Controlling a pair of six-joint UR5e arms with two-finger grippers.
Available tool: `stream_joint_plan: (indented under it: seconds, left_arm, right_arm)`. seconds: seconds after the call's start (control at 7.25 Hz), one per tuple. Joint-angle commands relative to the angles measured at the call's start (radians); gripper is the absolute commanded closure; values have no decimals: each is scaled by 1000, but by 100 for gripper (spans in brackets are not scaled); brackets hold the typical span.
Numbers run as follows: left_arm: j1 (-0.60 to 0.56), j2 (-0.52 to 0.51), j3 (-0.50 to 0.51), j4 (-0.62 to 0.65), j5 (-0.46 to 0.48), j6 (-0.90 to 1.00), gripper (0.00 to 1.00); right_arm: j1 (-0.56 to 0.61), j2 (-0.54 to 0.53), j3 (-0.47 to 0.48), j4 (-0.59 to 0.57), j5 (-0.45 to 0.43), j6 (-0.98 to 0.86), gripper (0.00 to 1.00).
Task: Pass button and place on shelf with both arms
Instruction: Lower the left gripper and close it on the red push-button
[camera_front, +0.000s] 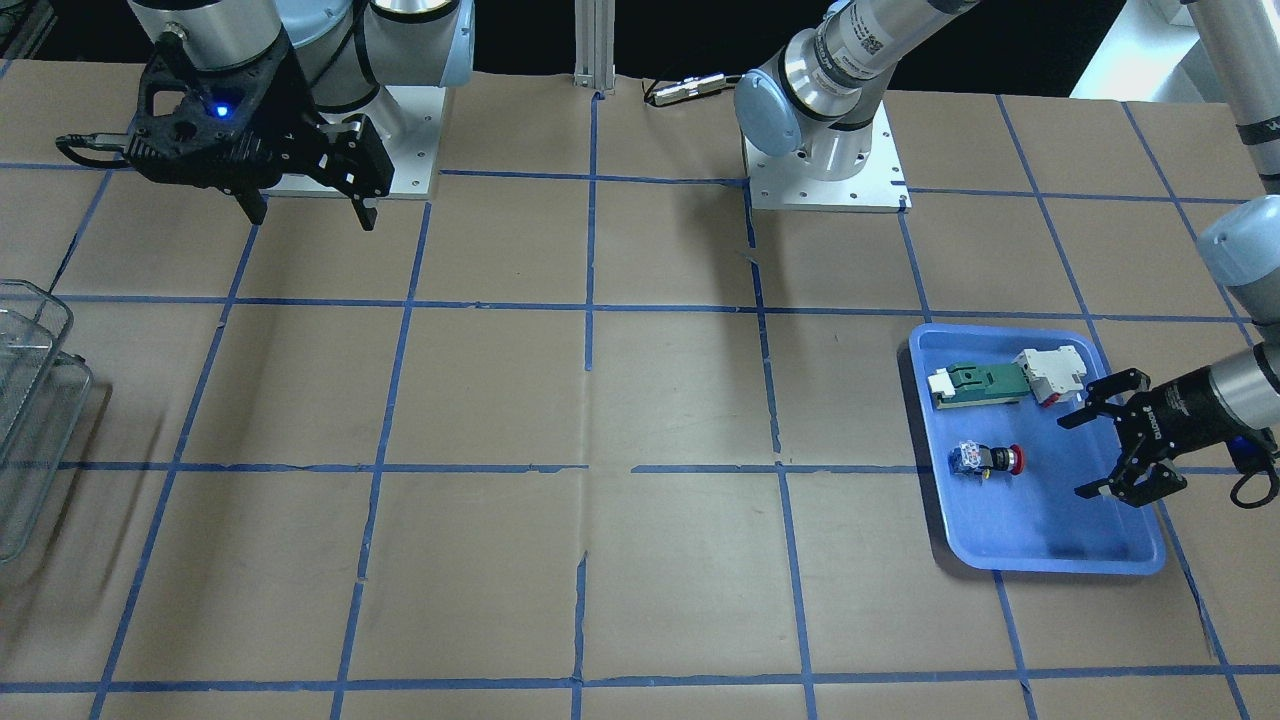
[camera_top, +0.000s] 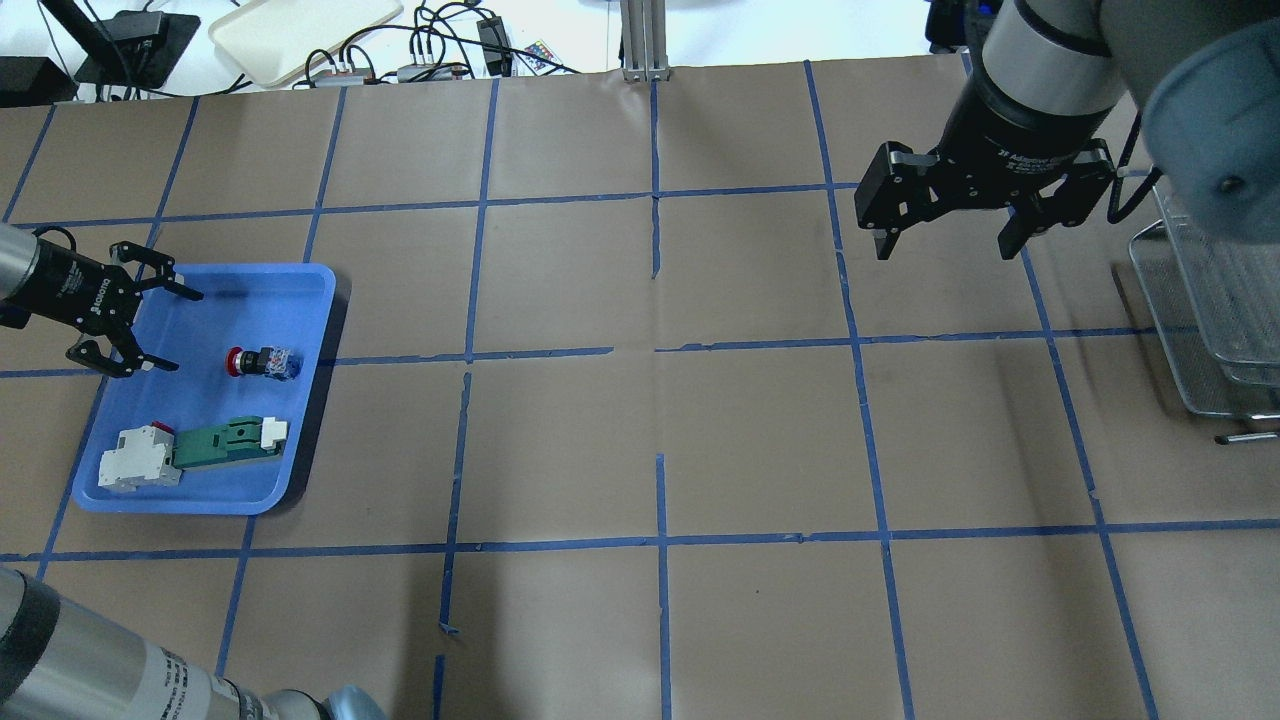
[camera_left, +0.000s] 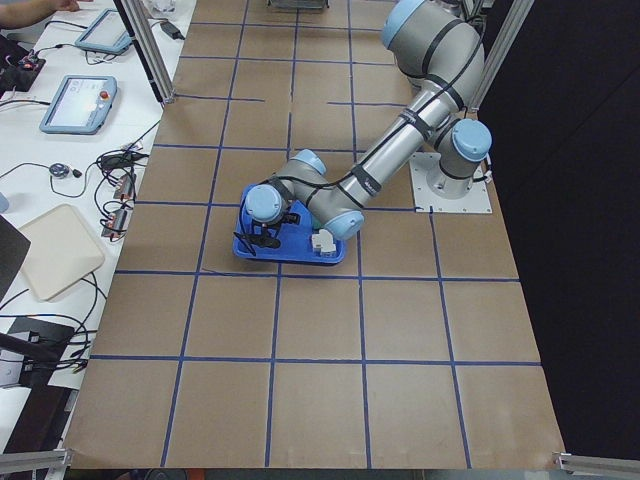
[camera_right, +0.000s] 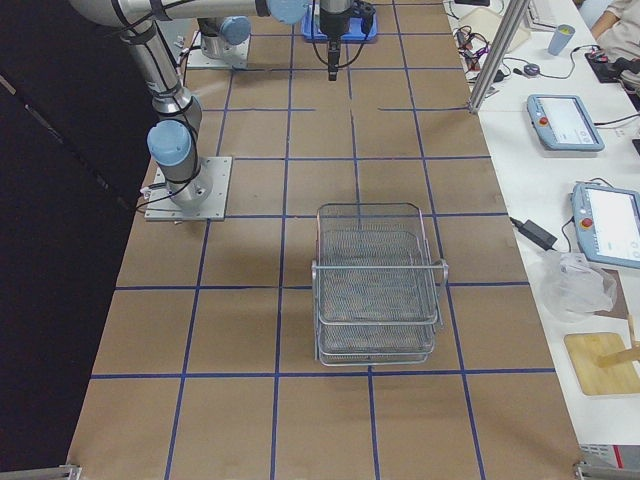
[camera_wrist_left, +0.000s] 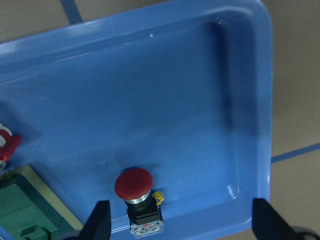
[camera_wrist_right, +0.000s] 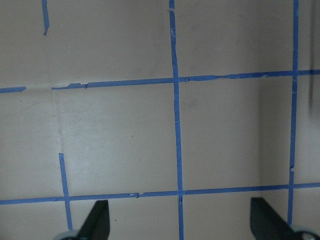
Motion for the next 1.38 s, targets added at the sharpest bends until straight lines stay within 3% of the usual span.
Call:
stream_joint_plan:
  seconds: [0.0, 0.41, 1.1, 1.24]
  left_arm:
    - [10, -23, -17, 8, -24, -94, 0]
    - [7, -25, -64, 12, -79, -106, 0]
    - [6, -43, -75, 15, -79, -69, 0]
    - [6, -49, -75, 15, -79, -63, 7]
  right_arm:
    - [0, -1, 1, 1, 0, -1, 0]
    - [0, -1, 1, 4, 0, 1, 0]
    - [0, 0, 1, -2, 0, 1, 0]
    - [0, -1, -1, -1, 0, 1, 0]
